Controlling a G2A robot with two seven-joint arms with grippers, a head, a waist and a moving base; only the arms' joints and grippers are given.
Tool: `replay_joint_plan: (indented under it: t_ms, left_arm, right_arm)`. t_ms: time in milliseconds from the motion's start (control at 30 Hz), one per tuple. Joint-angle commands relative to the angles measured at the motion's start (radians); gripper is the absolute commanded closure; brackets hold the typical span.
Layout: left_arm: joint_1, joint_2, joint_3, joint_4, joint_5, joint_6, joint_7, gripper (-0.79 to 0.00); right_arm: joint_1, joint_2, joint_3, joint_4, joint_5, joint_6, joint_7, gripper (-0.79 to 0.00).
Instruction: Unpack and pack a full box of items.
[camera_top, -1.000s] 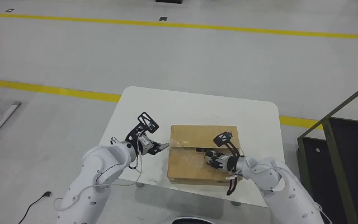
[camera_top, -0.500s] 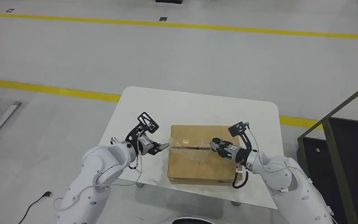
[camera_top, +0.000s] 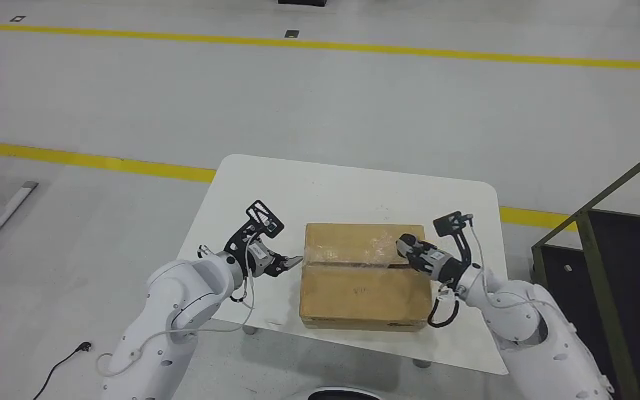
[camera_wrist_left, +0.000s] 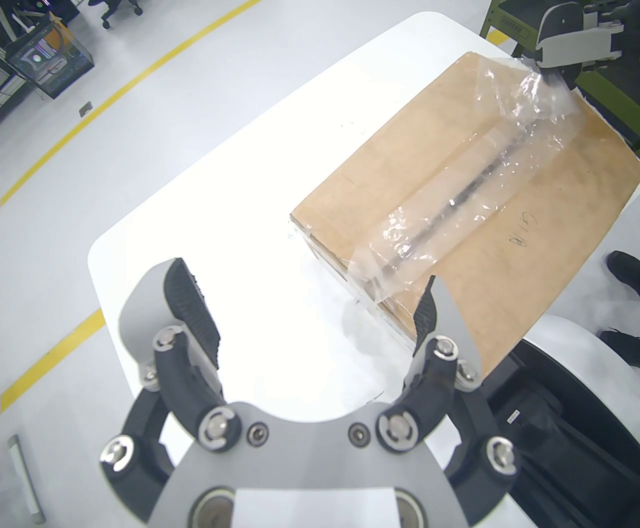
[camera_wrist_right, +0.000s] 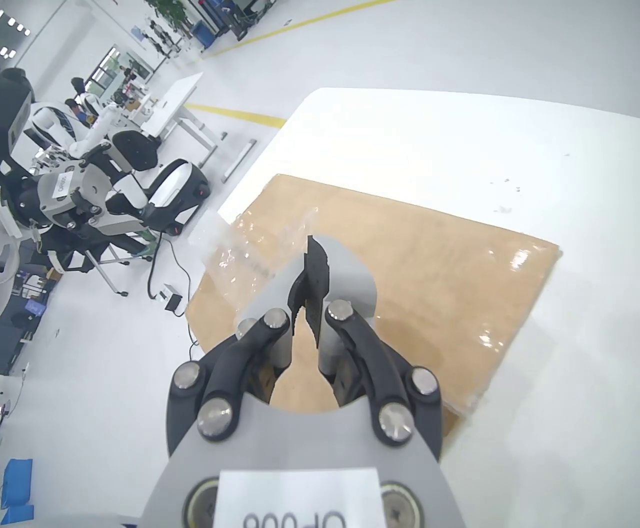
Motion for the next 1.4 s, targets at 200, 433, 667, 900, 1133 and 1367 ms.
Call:
replay_joint_plan:
  t_ms: [200, 433, 667, 900, 1133, 1367]
  left_arm:
    - [0.0, 0.0, 0.0, 0.0, 0.0, 0.0, 0.0, -0.785]
    - [0.0, 0.0, 0.0, 0.0, 0.0, 0.0, 0.0, -0.785]
    - [0.0, 0.0, 0.0, 0.0, 0.0, 0.0, 0.0, -0.785]
    - [0.005, 0.002, 0.023, 0.003, 0.009, -0.013, 0.036, -0.785]
    - [-0.027, -0.001, 0.075, 0.029, -0.002, -0.019, 0.043, -0.785]
    - [-0.103, -0.014, 0.15, 0.084, 0.008, -0.001, 0.071, -0.785]
  right_arm:
    - [-0.018, 0.009, 0.033, 0.016, -0.068, 0.012, 0.01, 0.0]
    - [-0.018, 0.013, 0.037, 0.021, -0.083, 0.007, 0.035, 0.0]
    - [0.002, 0.014, 0.013, 0.051, -0.158, 0.002, 0.029, 0.0]
    - [0.017, 0.016, -0.017, 0.082, -0.246, -0.073, -0.01, 0.0]
    - [0.008, 0.019, -0.016, 0.087, -0.286, -0.123, -0.071, 0.0]
    - [-0.008, 0.023, 0.007, 0.085, -0.309, -0.135, -0.121, 0.0]
